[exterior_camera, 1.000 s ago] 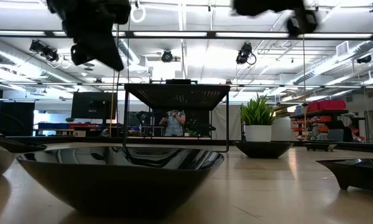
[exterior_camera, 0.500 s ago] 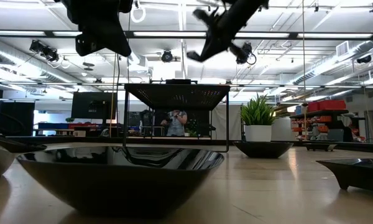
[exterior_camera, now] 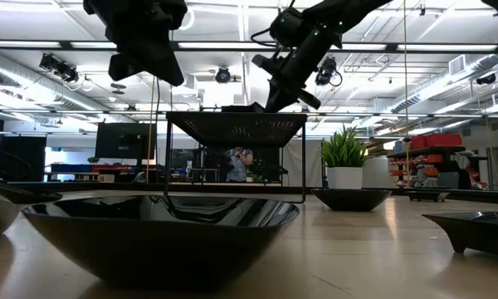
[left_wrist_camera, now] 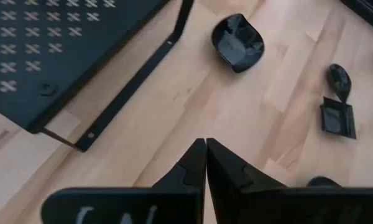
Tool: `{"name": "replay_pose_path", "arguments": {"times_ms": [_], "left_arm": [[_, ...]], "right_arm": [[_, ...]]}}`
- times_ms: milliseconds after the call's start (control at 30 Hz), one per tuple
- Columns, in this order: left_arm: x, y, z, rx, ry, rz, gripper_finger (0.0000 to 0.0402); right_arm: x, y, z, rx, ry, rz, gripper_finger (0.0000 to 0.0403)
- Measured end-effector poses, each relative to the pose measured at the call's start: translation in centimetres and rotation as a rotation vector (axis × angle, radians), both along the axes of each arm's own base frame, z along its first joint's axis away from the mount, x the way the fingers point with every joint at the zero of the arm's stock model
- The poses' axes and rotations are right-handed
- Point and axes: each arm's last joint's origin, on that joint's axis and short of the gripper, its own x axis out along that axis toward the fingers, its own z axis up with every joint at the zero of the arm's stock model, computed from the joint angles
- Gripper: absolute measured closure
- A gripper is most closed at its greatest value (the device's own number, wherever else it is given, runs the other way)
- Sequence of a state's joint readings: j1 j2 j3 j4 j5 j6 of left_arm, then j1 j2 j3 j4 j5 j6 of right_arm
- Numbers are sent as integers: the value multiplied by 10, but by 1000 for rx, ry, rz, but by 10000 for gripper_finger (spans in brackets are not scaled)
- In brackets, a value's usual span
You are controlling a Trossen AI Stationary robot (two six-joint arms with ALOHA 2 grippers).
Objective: Pick & Place Mini shaped plates
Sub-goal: Stack the drop shaped plate on top of the drop shaped plates on the shelf
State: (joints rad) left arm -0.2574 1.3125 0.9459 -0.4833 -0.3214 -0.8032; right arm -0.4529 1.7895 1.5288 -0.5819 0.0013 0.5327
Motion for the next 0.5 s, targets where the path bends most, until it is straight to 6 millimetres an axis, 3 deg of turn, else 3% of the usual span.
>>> {"name": "replay_pose_path", "arguments": {"times_ms": [500], "left_arm": [[0, 9, -2, 8, 22, 28, 388]], "right_arm": [[1, -6, 1, -86, 0, -53, 387]]}}
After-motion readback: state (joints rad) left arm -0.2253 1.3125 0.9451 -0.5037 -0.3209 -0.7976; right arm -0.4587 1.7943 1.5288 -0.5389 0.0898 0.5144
